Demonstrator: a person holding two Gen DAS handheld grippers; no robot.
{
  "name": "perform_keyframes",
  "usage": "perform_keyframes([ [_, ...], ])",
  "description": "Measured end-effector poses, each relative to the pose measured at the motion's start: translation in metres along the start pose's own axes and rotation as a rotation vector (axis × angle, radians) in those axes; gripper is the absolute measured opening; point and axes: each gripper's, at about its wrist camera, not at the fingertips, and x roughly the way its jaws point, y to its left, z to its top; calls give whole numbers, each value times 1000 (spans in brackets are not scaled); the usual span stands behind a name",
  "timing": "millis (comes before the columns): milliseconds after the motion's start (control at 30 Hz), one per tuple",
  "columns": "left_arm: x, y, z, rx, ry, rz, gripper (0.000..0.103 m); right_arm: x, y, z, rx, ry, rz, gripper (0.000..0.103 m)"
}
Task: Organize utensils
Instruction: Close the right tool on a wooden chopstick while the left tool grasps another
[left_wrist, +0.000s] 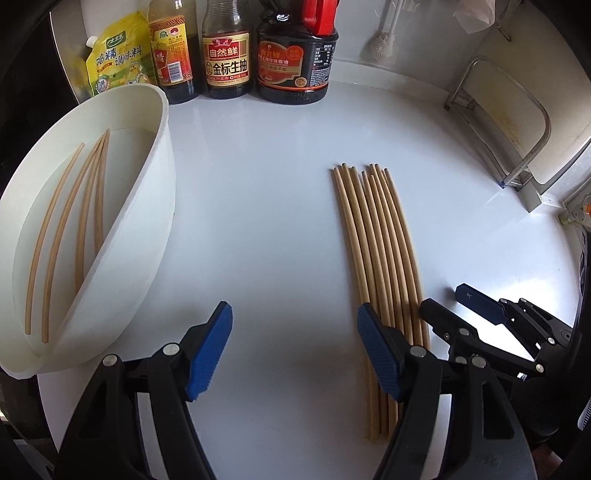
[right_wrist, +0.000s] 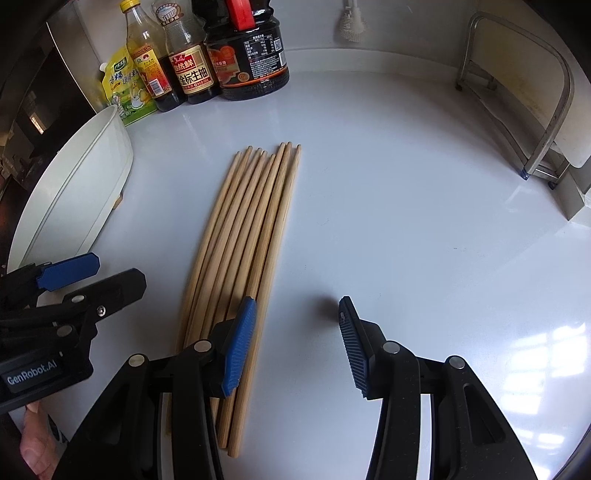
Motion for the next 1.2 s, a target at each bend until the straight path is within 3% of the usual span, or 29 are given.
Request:
perform_keyframes([
  [633,22,-17,-4,25,37,-9,69,-1,-26,0,14,-17,-35,45],
  [1200,34,-24,-1,49,12,73,67,2,-24,1,10,-26,-54,45],
])
